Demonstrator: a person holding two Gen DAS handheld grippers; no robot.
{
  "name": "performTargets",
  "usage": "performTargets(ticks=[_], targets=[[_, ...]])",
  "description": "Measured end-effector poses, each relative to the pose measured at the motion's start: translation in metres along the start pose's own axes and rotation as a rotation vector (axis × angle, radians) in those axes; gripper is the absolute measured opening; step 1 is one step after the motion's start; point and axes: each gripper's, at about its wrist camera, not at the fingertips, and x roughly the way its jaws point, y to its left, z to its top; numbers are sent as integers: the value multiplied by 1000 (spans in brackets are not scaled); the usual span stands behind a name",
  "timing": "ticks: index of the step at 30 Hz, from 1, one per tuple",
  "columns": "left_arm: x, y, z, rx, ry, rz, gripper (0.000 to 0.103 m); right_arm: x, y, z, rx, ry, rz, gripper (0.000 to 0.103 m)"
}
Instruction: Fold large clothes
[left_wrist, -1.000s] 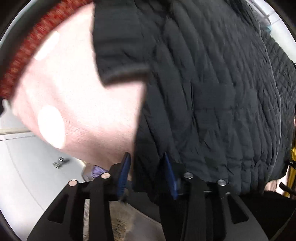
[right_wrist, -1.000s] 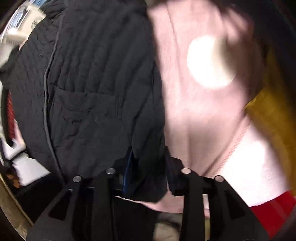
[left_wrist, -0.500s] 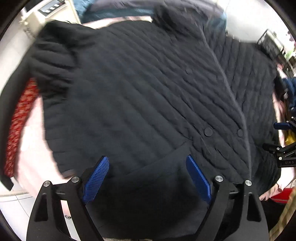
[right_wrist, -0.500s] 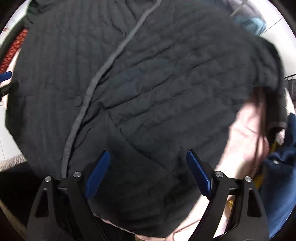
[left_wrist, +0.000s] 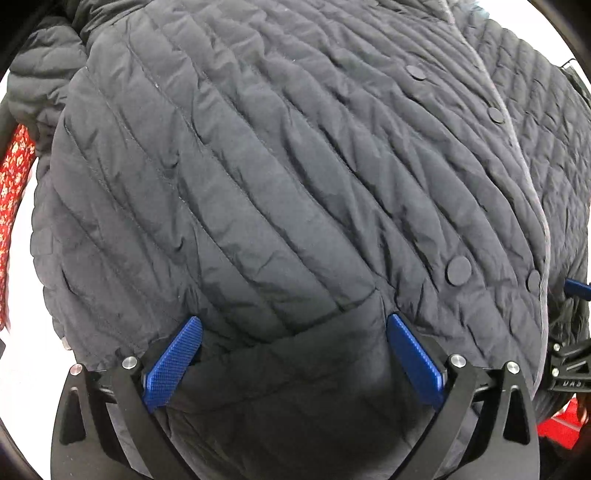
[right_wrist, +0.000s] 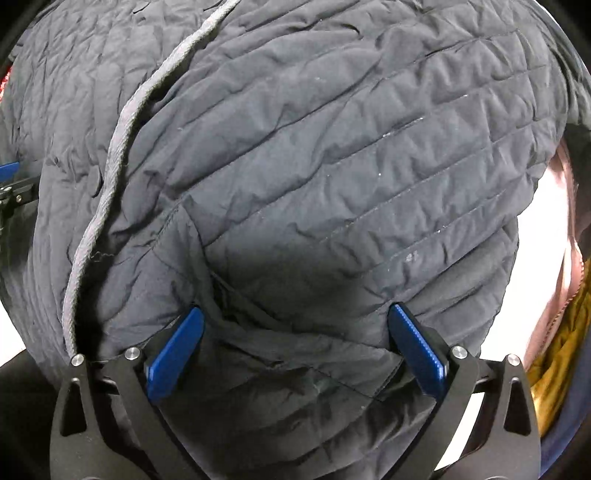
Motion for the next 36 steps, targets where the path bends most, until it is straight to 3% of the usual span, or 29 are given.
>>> performTargets(ticks=[5, 7, 10, 16, 21, 24, 27, 29, 30, 31, 32, 36], targets=[[8, -3, 18, 3, 35, -9, 98, 6, -43, 15, -53, 105, 39, 98], [11, 1, 22, 11, 50, -21, 98, -13, -52, 33, -13, 73, 35, 98], [10, 13, 29, 9, 54, -32, 98, -65, -87, 47, 11, -113, -91, 98], [13, 14, 30, 5, 32, -3, 98, -108, -175, 73, 45, -211, -502, 98], [14, 12, 31, 2, 31, -1, 98, -91, -228, 97, 51, -145, -535, 98], [12, 12, 30, 1, 27, 0, 98, -82, -239, 96, 41, -105, -499, 95], [12, 10, 30, 0, 23, 2, 98, -66, -234, 95, -30, -48, -535, 82], [12, 3, 20, -5, 21, 4, 98, -50, -239, 102, -48, -11, -556, 54], [12, 2, 20, -4, 21, 3, 98, -47, -243, 102, -30, -2, -547, 46], [12, 3, 20, -4, 21, 2, 98, -50, -252, 104, 6, -1, -524, 31], [12, 3, 19, -5, 21, 2, 98, -57, -260, 105, 44, -18, -493, 23], [12, 1, 19, -6, 22, 5, 98, -125, -310, 106, 234, -157, -300, 12]])
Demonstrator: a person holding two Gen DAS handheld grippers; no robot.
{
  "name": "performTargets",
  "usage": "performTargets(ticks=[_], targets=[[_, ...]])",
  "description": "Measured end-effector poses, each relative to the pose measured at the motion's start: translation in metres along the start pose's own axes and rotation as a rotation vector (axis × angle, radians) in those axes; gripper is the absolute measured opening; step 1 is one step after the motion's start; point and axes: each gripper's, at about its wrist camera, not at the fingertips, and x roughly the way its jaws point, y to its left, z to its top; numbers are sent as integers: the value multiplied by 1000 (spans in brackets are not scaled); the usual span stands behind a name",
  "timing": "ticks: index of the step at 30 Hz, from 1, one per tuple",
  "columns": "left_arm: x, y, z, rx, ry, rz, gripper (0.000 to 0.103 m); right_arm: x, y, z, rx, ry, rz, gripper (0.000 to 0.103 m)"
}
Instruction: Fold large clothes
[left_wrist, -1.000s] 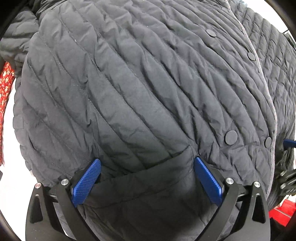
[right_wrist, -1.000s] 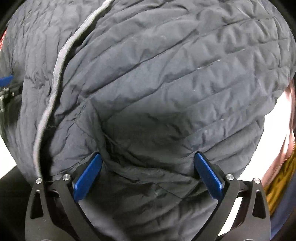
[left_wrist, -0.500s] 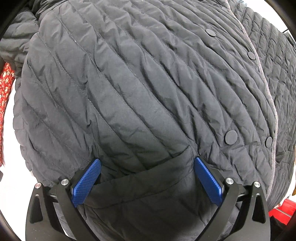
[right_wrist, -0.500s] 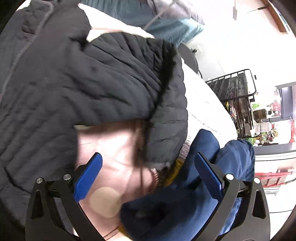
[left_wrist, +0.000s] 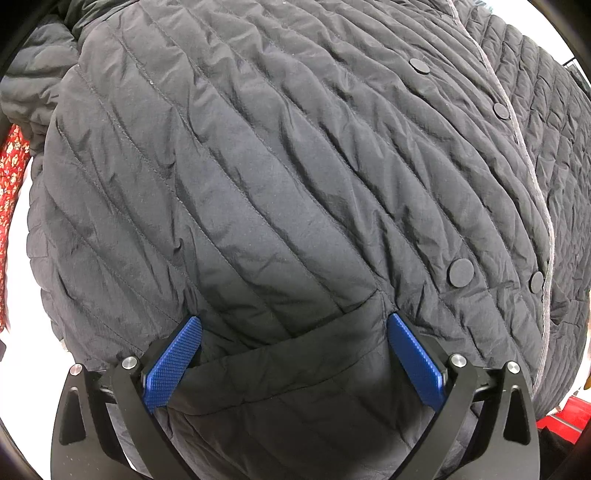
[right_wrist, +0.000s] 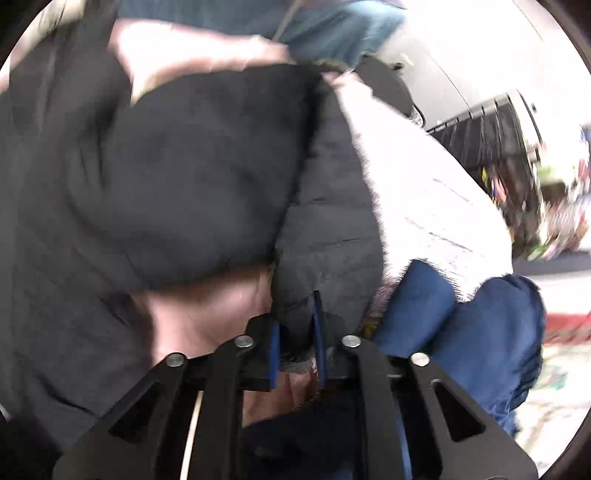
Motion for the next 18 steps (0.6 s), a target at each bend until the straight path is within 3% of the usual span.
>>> performTargets(ticks=[2, 4, 6, 7, 11, 12, 13, 14, 16, 18], targets=[[-8, 4, -6, 0, 2, 0, 98, -37, -51, 16, 134, -59, 103, 9], [-11, 5, -8, 1, 9, -1, 98, -67, -99, 19, 287, -92, 272, 8], [-12, 7, -8, 4, 15, -5, 98, -97, -160, 20, 471, -149, 499, 8], [-13, 7, -8, 5, 18, -6, 98, -114, -193, 16, 553, -196, 616, 8], [-15, 5, -10, 6, 20, -2, 98, -163, -261, -14, 741, -323, 902, 7], [-15, 6, -10, 7, 20, -3, 98, -166, -275, -22, 775, -344, 932, 7], [-15, 5, -10, 6, 21, -3, 98, -167, -296, -33, 816, -365, 910, 7], [-15, 5, -10, 6, 21, -3, 98, -177, -292, -43, 846, -364, 888, 7], [-15, 5, -11, 9, 21, -5, 98, -151, -307, -71, 979, -302, 883, 7], [-16, 6, -10, 8, 21, -5, 98, -123, -302, -100, 1052, -220, 803, 7]])
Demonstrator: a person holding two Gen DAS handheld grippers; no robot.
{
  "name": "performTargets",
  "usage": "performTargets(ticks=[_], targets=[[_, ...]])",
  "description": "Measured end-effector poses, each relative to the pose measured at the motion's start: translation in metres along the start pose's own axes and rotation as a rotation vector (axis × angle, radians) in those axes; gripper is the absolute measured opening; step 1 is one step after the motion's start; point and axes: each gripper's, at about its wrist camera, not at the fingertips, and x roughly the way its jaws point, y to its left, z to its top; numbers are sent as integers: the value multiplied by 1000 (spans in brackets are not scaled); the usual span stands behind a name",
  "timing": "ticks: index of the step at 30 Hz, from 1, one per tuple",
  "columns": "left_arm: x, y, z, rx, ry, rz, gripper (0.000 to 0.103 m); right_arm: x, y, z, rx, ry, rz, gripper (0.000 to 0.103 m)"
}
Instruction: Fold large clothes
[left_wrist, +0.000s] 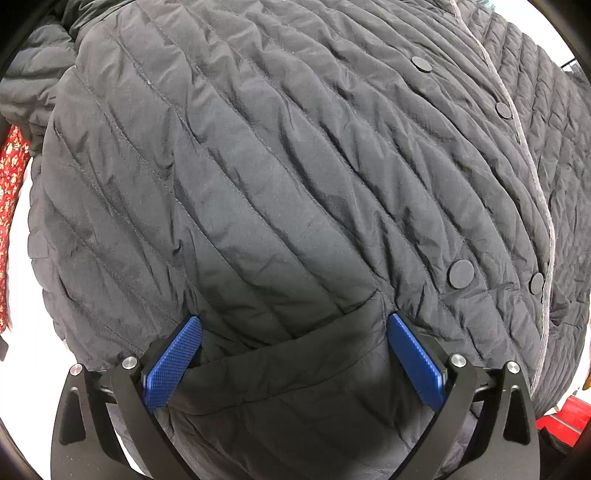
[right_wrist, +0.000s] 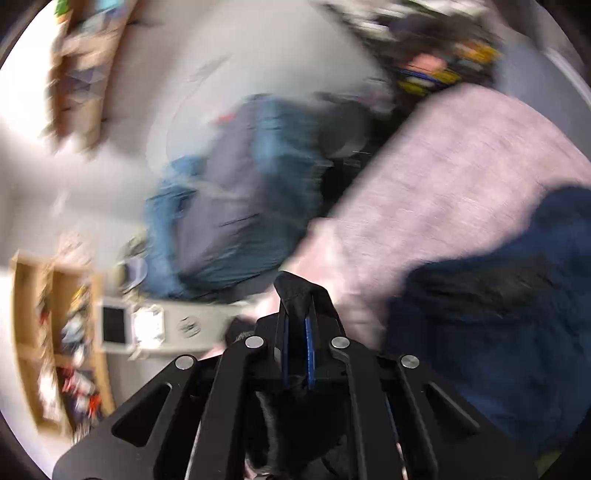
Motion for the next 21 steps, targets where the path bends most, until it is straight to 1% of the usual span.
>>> performTargets(ticks=[1, 2, 5, 6, 8, 10, 11, 12, 13, 14, 16, 17, 18, 19, 20, 21], targets=[[0, -1, 0, 1, 1, -1, 98, 9, -14, -2, 13, 8, -65, 7], [0, 0, 0, 3, 2, -1, 98, 21, -28, -9, 28, 27, -103, 7], [0, 0, 0, 1, 6, 1, 98, 37, -50, -29, 67, 44, -67, 7], [0, 0, 1, 2, 9, 1, 98, 40, -50, -35, 64, 46, -54, 7], [-2, 0, 1, 5, 18, 1, 98, 52, -33, -38, 28, 67, -21, 7], [-3, 1, 2, 7, 28, -2, 98, 63, -8, -48, -24, 95, 10, 7], [-5, 2, 3, 6, 31, -4, 98, 71, 10, -54, -56, 119, 39, 7], [-7, 4, 4, 6, 33, -4, 98, 75, 25, -67, -76, 145, 69, 7], [-10, 4, 5, 4, 33, -6, 97, 88, 48, -77, -103, 190, 116, 7], [-13, 4, 5, 3, 28, -6, 97, 98, 60, -87, -120, 224, 150, 7], [-22, 3, 4, 0, 0, -9, 97, 120, 95, -107, -157, 304, 214, 7], [-28, 2, 3, 2, -18, -8, 97, 141, 120, -124, -181, 362, 259, 7], [-34, 2, 2, 6, -37, -4, 97, 152, 134, -135, -190, 395, 287, 7], [-41, 2, 1, 12, -61, 1, 97, 175, 157, -153, -204, 452, 334, 7], [-49, 2, 0, 17, -83, 8, 97, 185, 172, -170, -212, 487, 361, 7], [-54, 2, -1, 19, -97, 14, 97, 204, 191, -189, -225, 533, 393, 7]])
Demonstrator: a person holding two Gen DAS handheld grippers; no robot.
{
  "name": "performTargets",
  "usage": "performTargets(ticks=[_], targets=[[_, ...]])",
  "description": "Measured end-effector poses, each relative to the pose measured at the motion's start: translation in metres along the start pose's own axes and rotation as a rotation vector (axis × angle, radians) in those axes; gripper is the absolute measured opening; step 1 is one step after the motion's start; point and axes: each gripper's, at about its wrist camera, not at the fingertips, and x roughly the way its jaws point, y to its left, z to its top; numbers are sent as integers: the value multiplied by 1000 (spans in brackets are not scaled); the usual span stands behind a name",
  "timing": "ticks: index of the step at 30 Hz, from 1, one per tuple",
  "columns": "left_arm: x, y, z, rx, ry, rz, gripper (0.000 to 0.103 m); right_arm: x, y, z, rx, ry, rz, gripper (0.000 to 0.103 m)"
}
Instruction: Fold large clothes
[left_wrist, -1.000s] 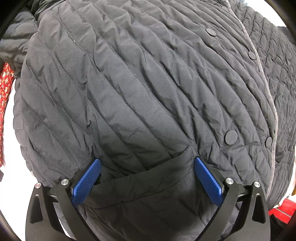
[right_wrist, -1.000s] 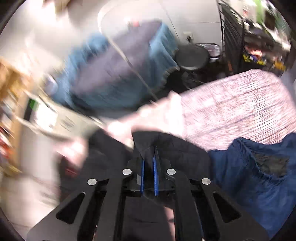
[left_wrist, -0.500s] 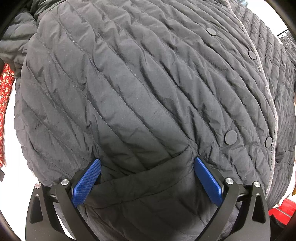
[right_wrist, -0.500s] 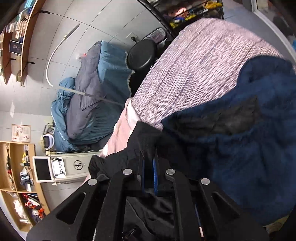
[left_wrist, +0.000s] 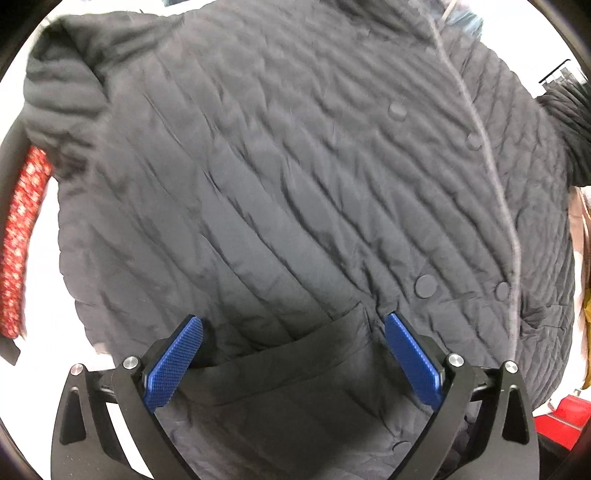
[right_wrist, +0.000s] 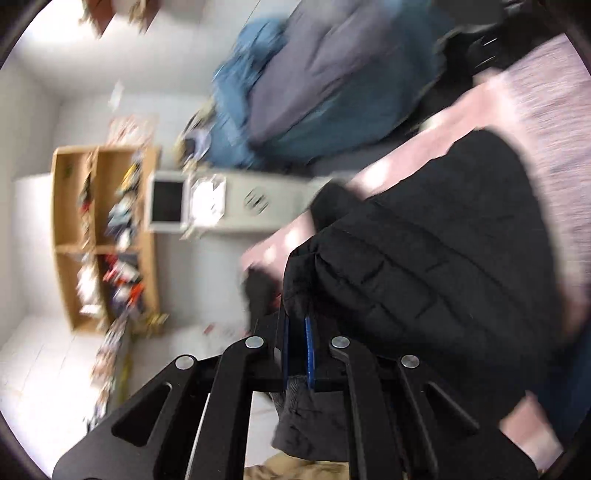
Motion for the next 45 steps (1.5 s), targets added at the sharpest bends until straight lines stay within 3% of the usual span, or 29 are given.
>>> performTargets(ticks=[5, 10, 13, 17, 18, 19, 20, 22, 25, 27, 31, 37, 41, 45], targets=[[-27, 9, -7, 11, -64, 45, 97, 146, 41, -28, -71, 209, 43, 7], [-37, 27, -24, -13, -77, 94, 97, 273, 46, -71, -88, 367, -48, 7], [-29, 34, -31, -49, -56, 101, 97, 314, 34, -88, -114, 397, -122, 7], [-24, 42, -33, -87, -41, 105, 97, 353, 9, -93, -125, 337, -208, 9], [-26, 45, -30, -90, -40, 103, 97, 355, 3, -93, -111, 300, -228, 11], [-27, 47, -28, -91, -41, 100, 97, 357, -1, -93, -103, 267, -244, 23], [-28, 47, -26, -88, -44, 99, 97, 354, -11, -91, -103, 250, -249, 53], [-29, 48, -19, -74, -52, 99, 97, 342, -10, -90, -118, 194, -263, 79], [-30, 42, -4, -38, -65, 105, 97, 316, -9, -87, -209, 126, -315, 79], [-29, 33, 7, -1, -72, 106, 97, 293, -12, -86, -294, 81, -428, 79], [-32, 13, 32, 92, -105, 125, 97, 265, -38, -91, -503, -9, -771, 79], [-37, -30, 86, 221, -187, 130, 97, 250, -118, -106, -610, 102, -1069, 79], [-23, -58, 113, 278, -187, 122, 97, 229, -141, -115, -602, 71, -1055, 85], [15, -73, 124, 297, -104, 134, 97, 230, -152, -118, -618, 88, -1069, 86]])
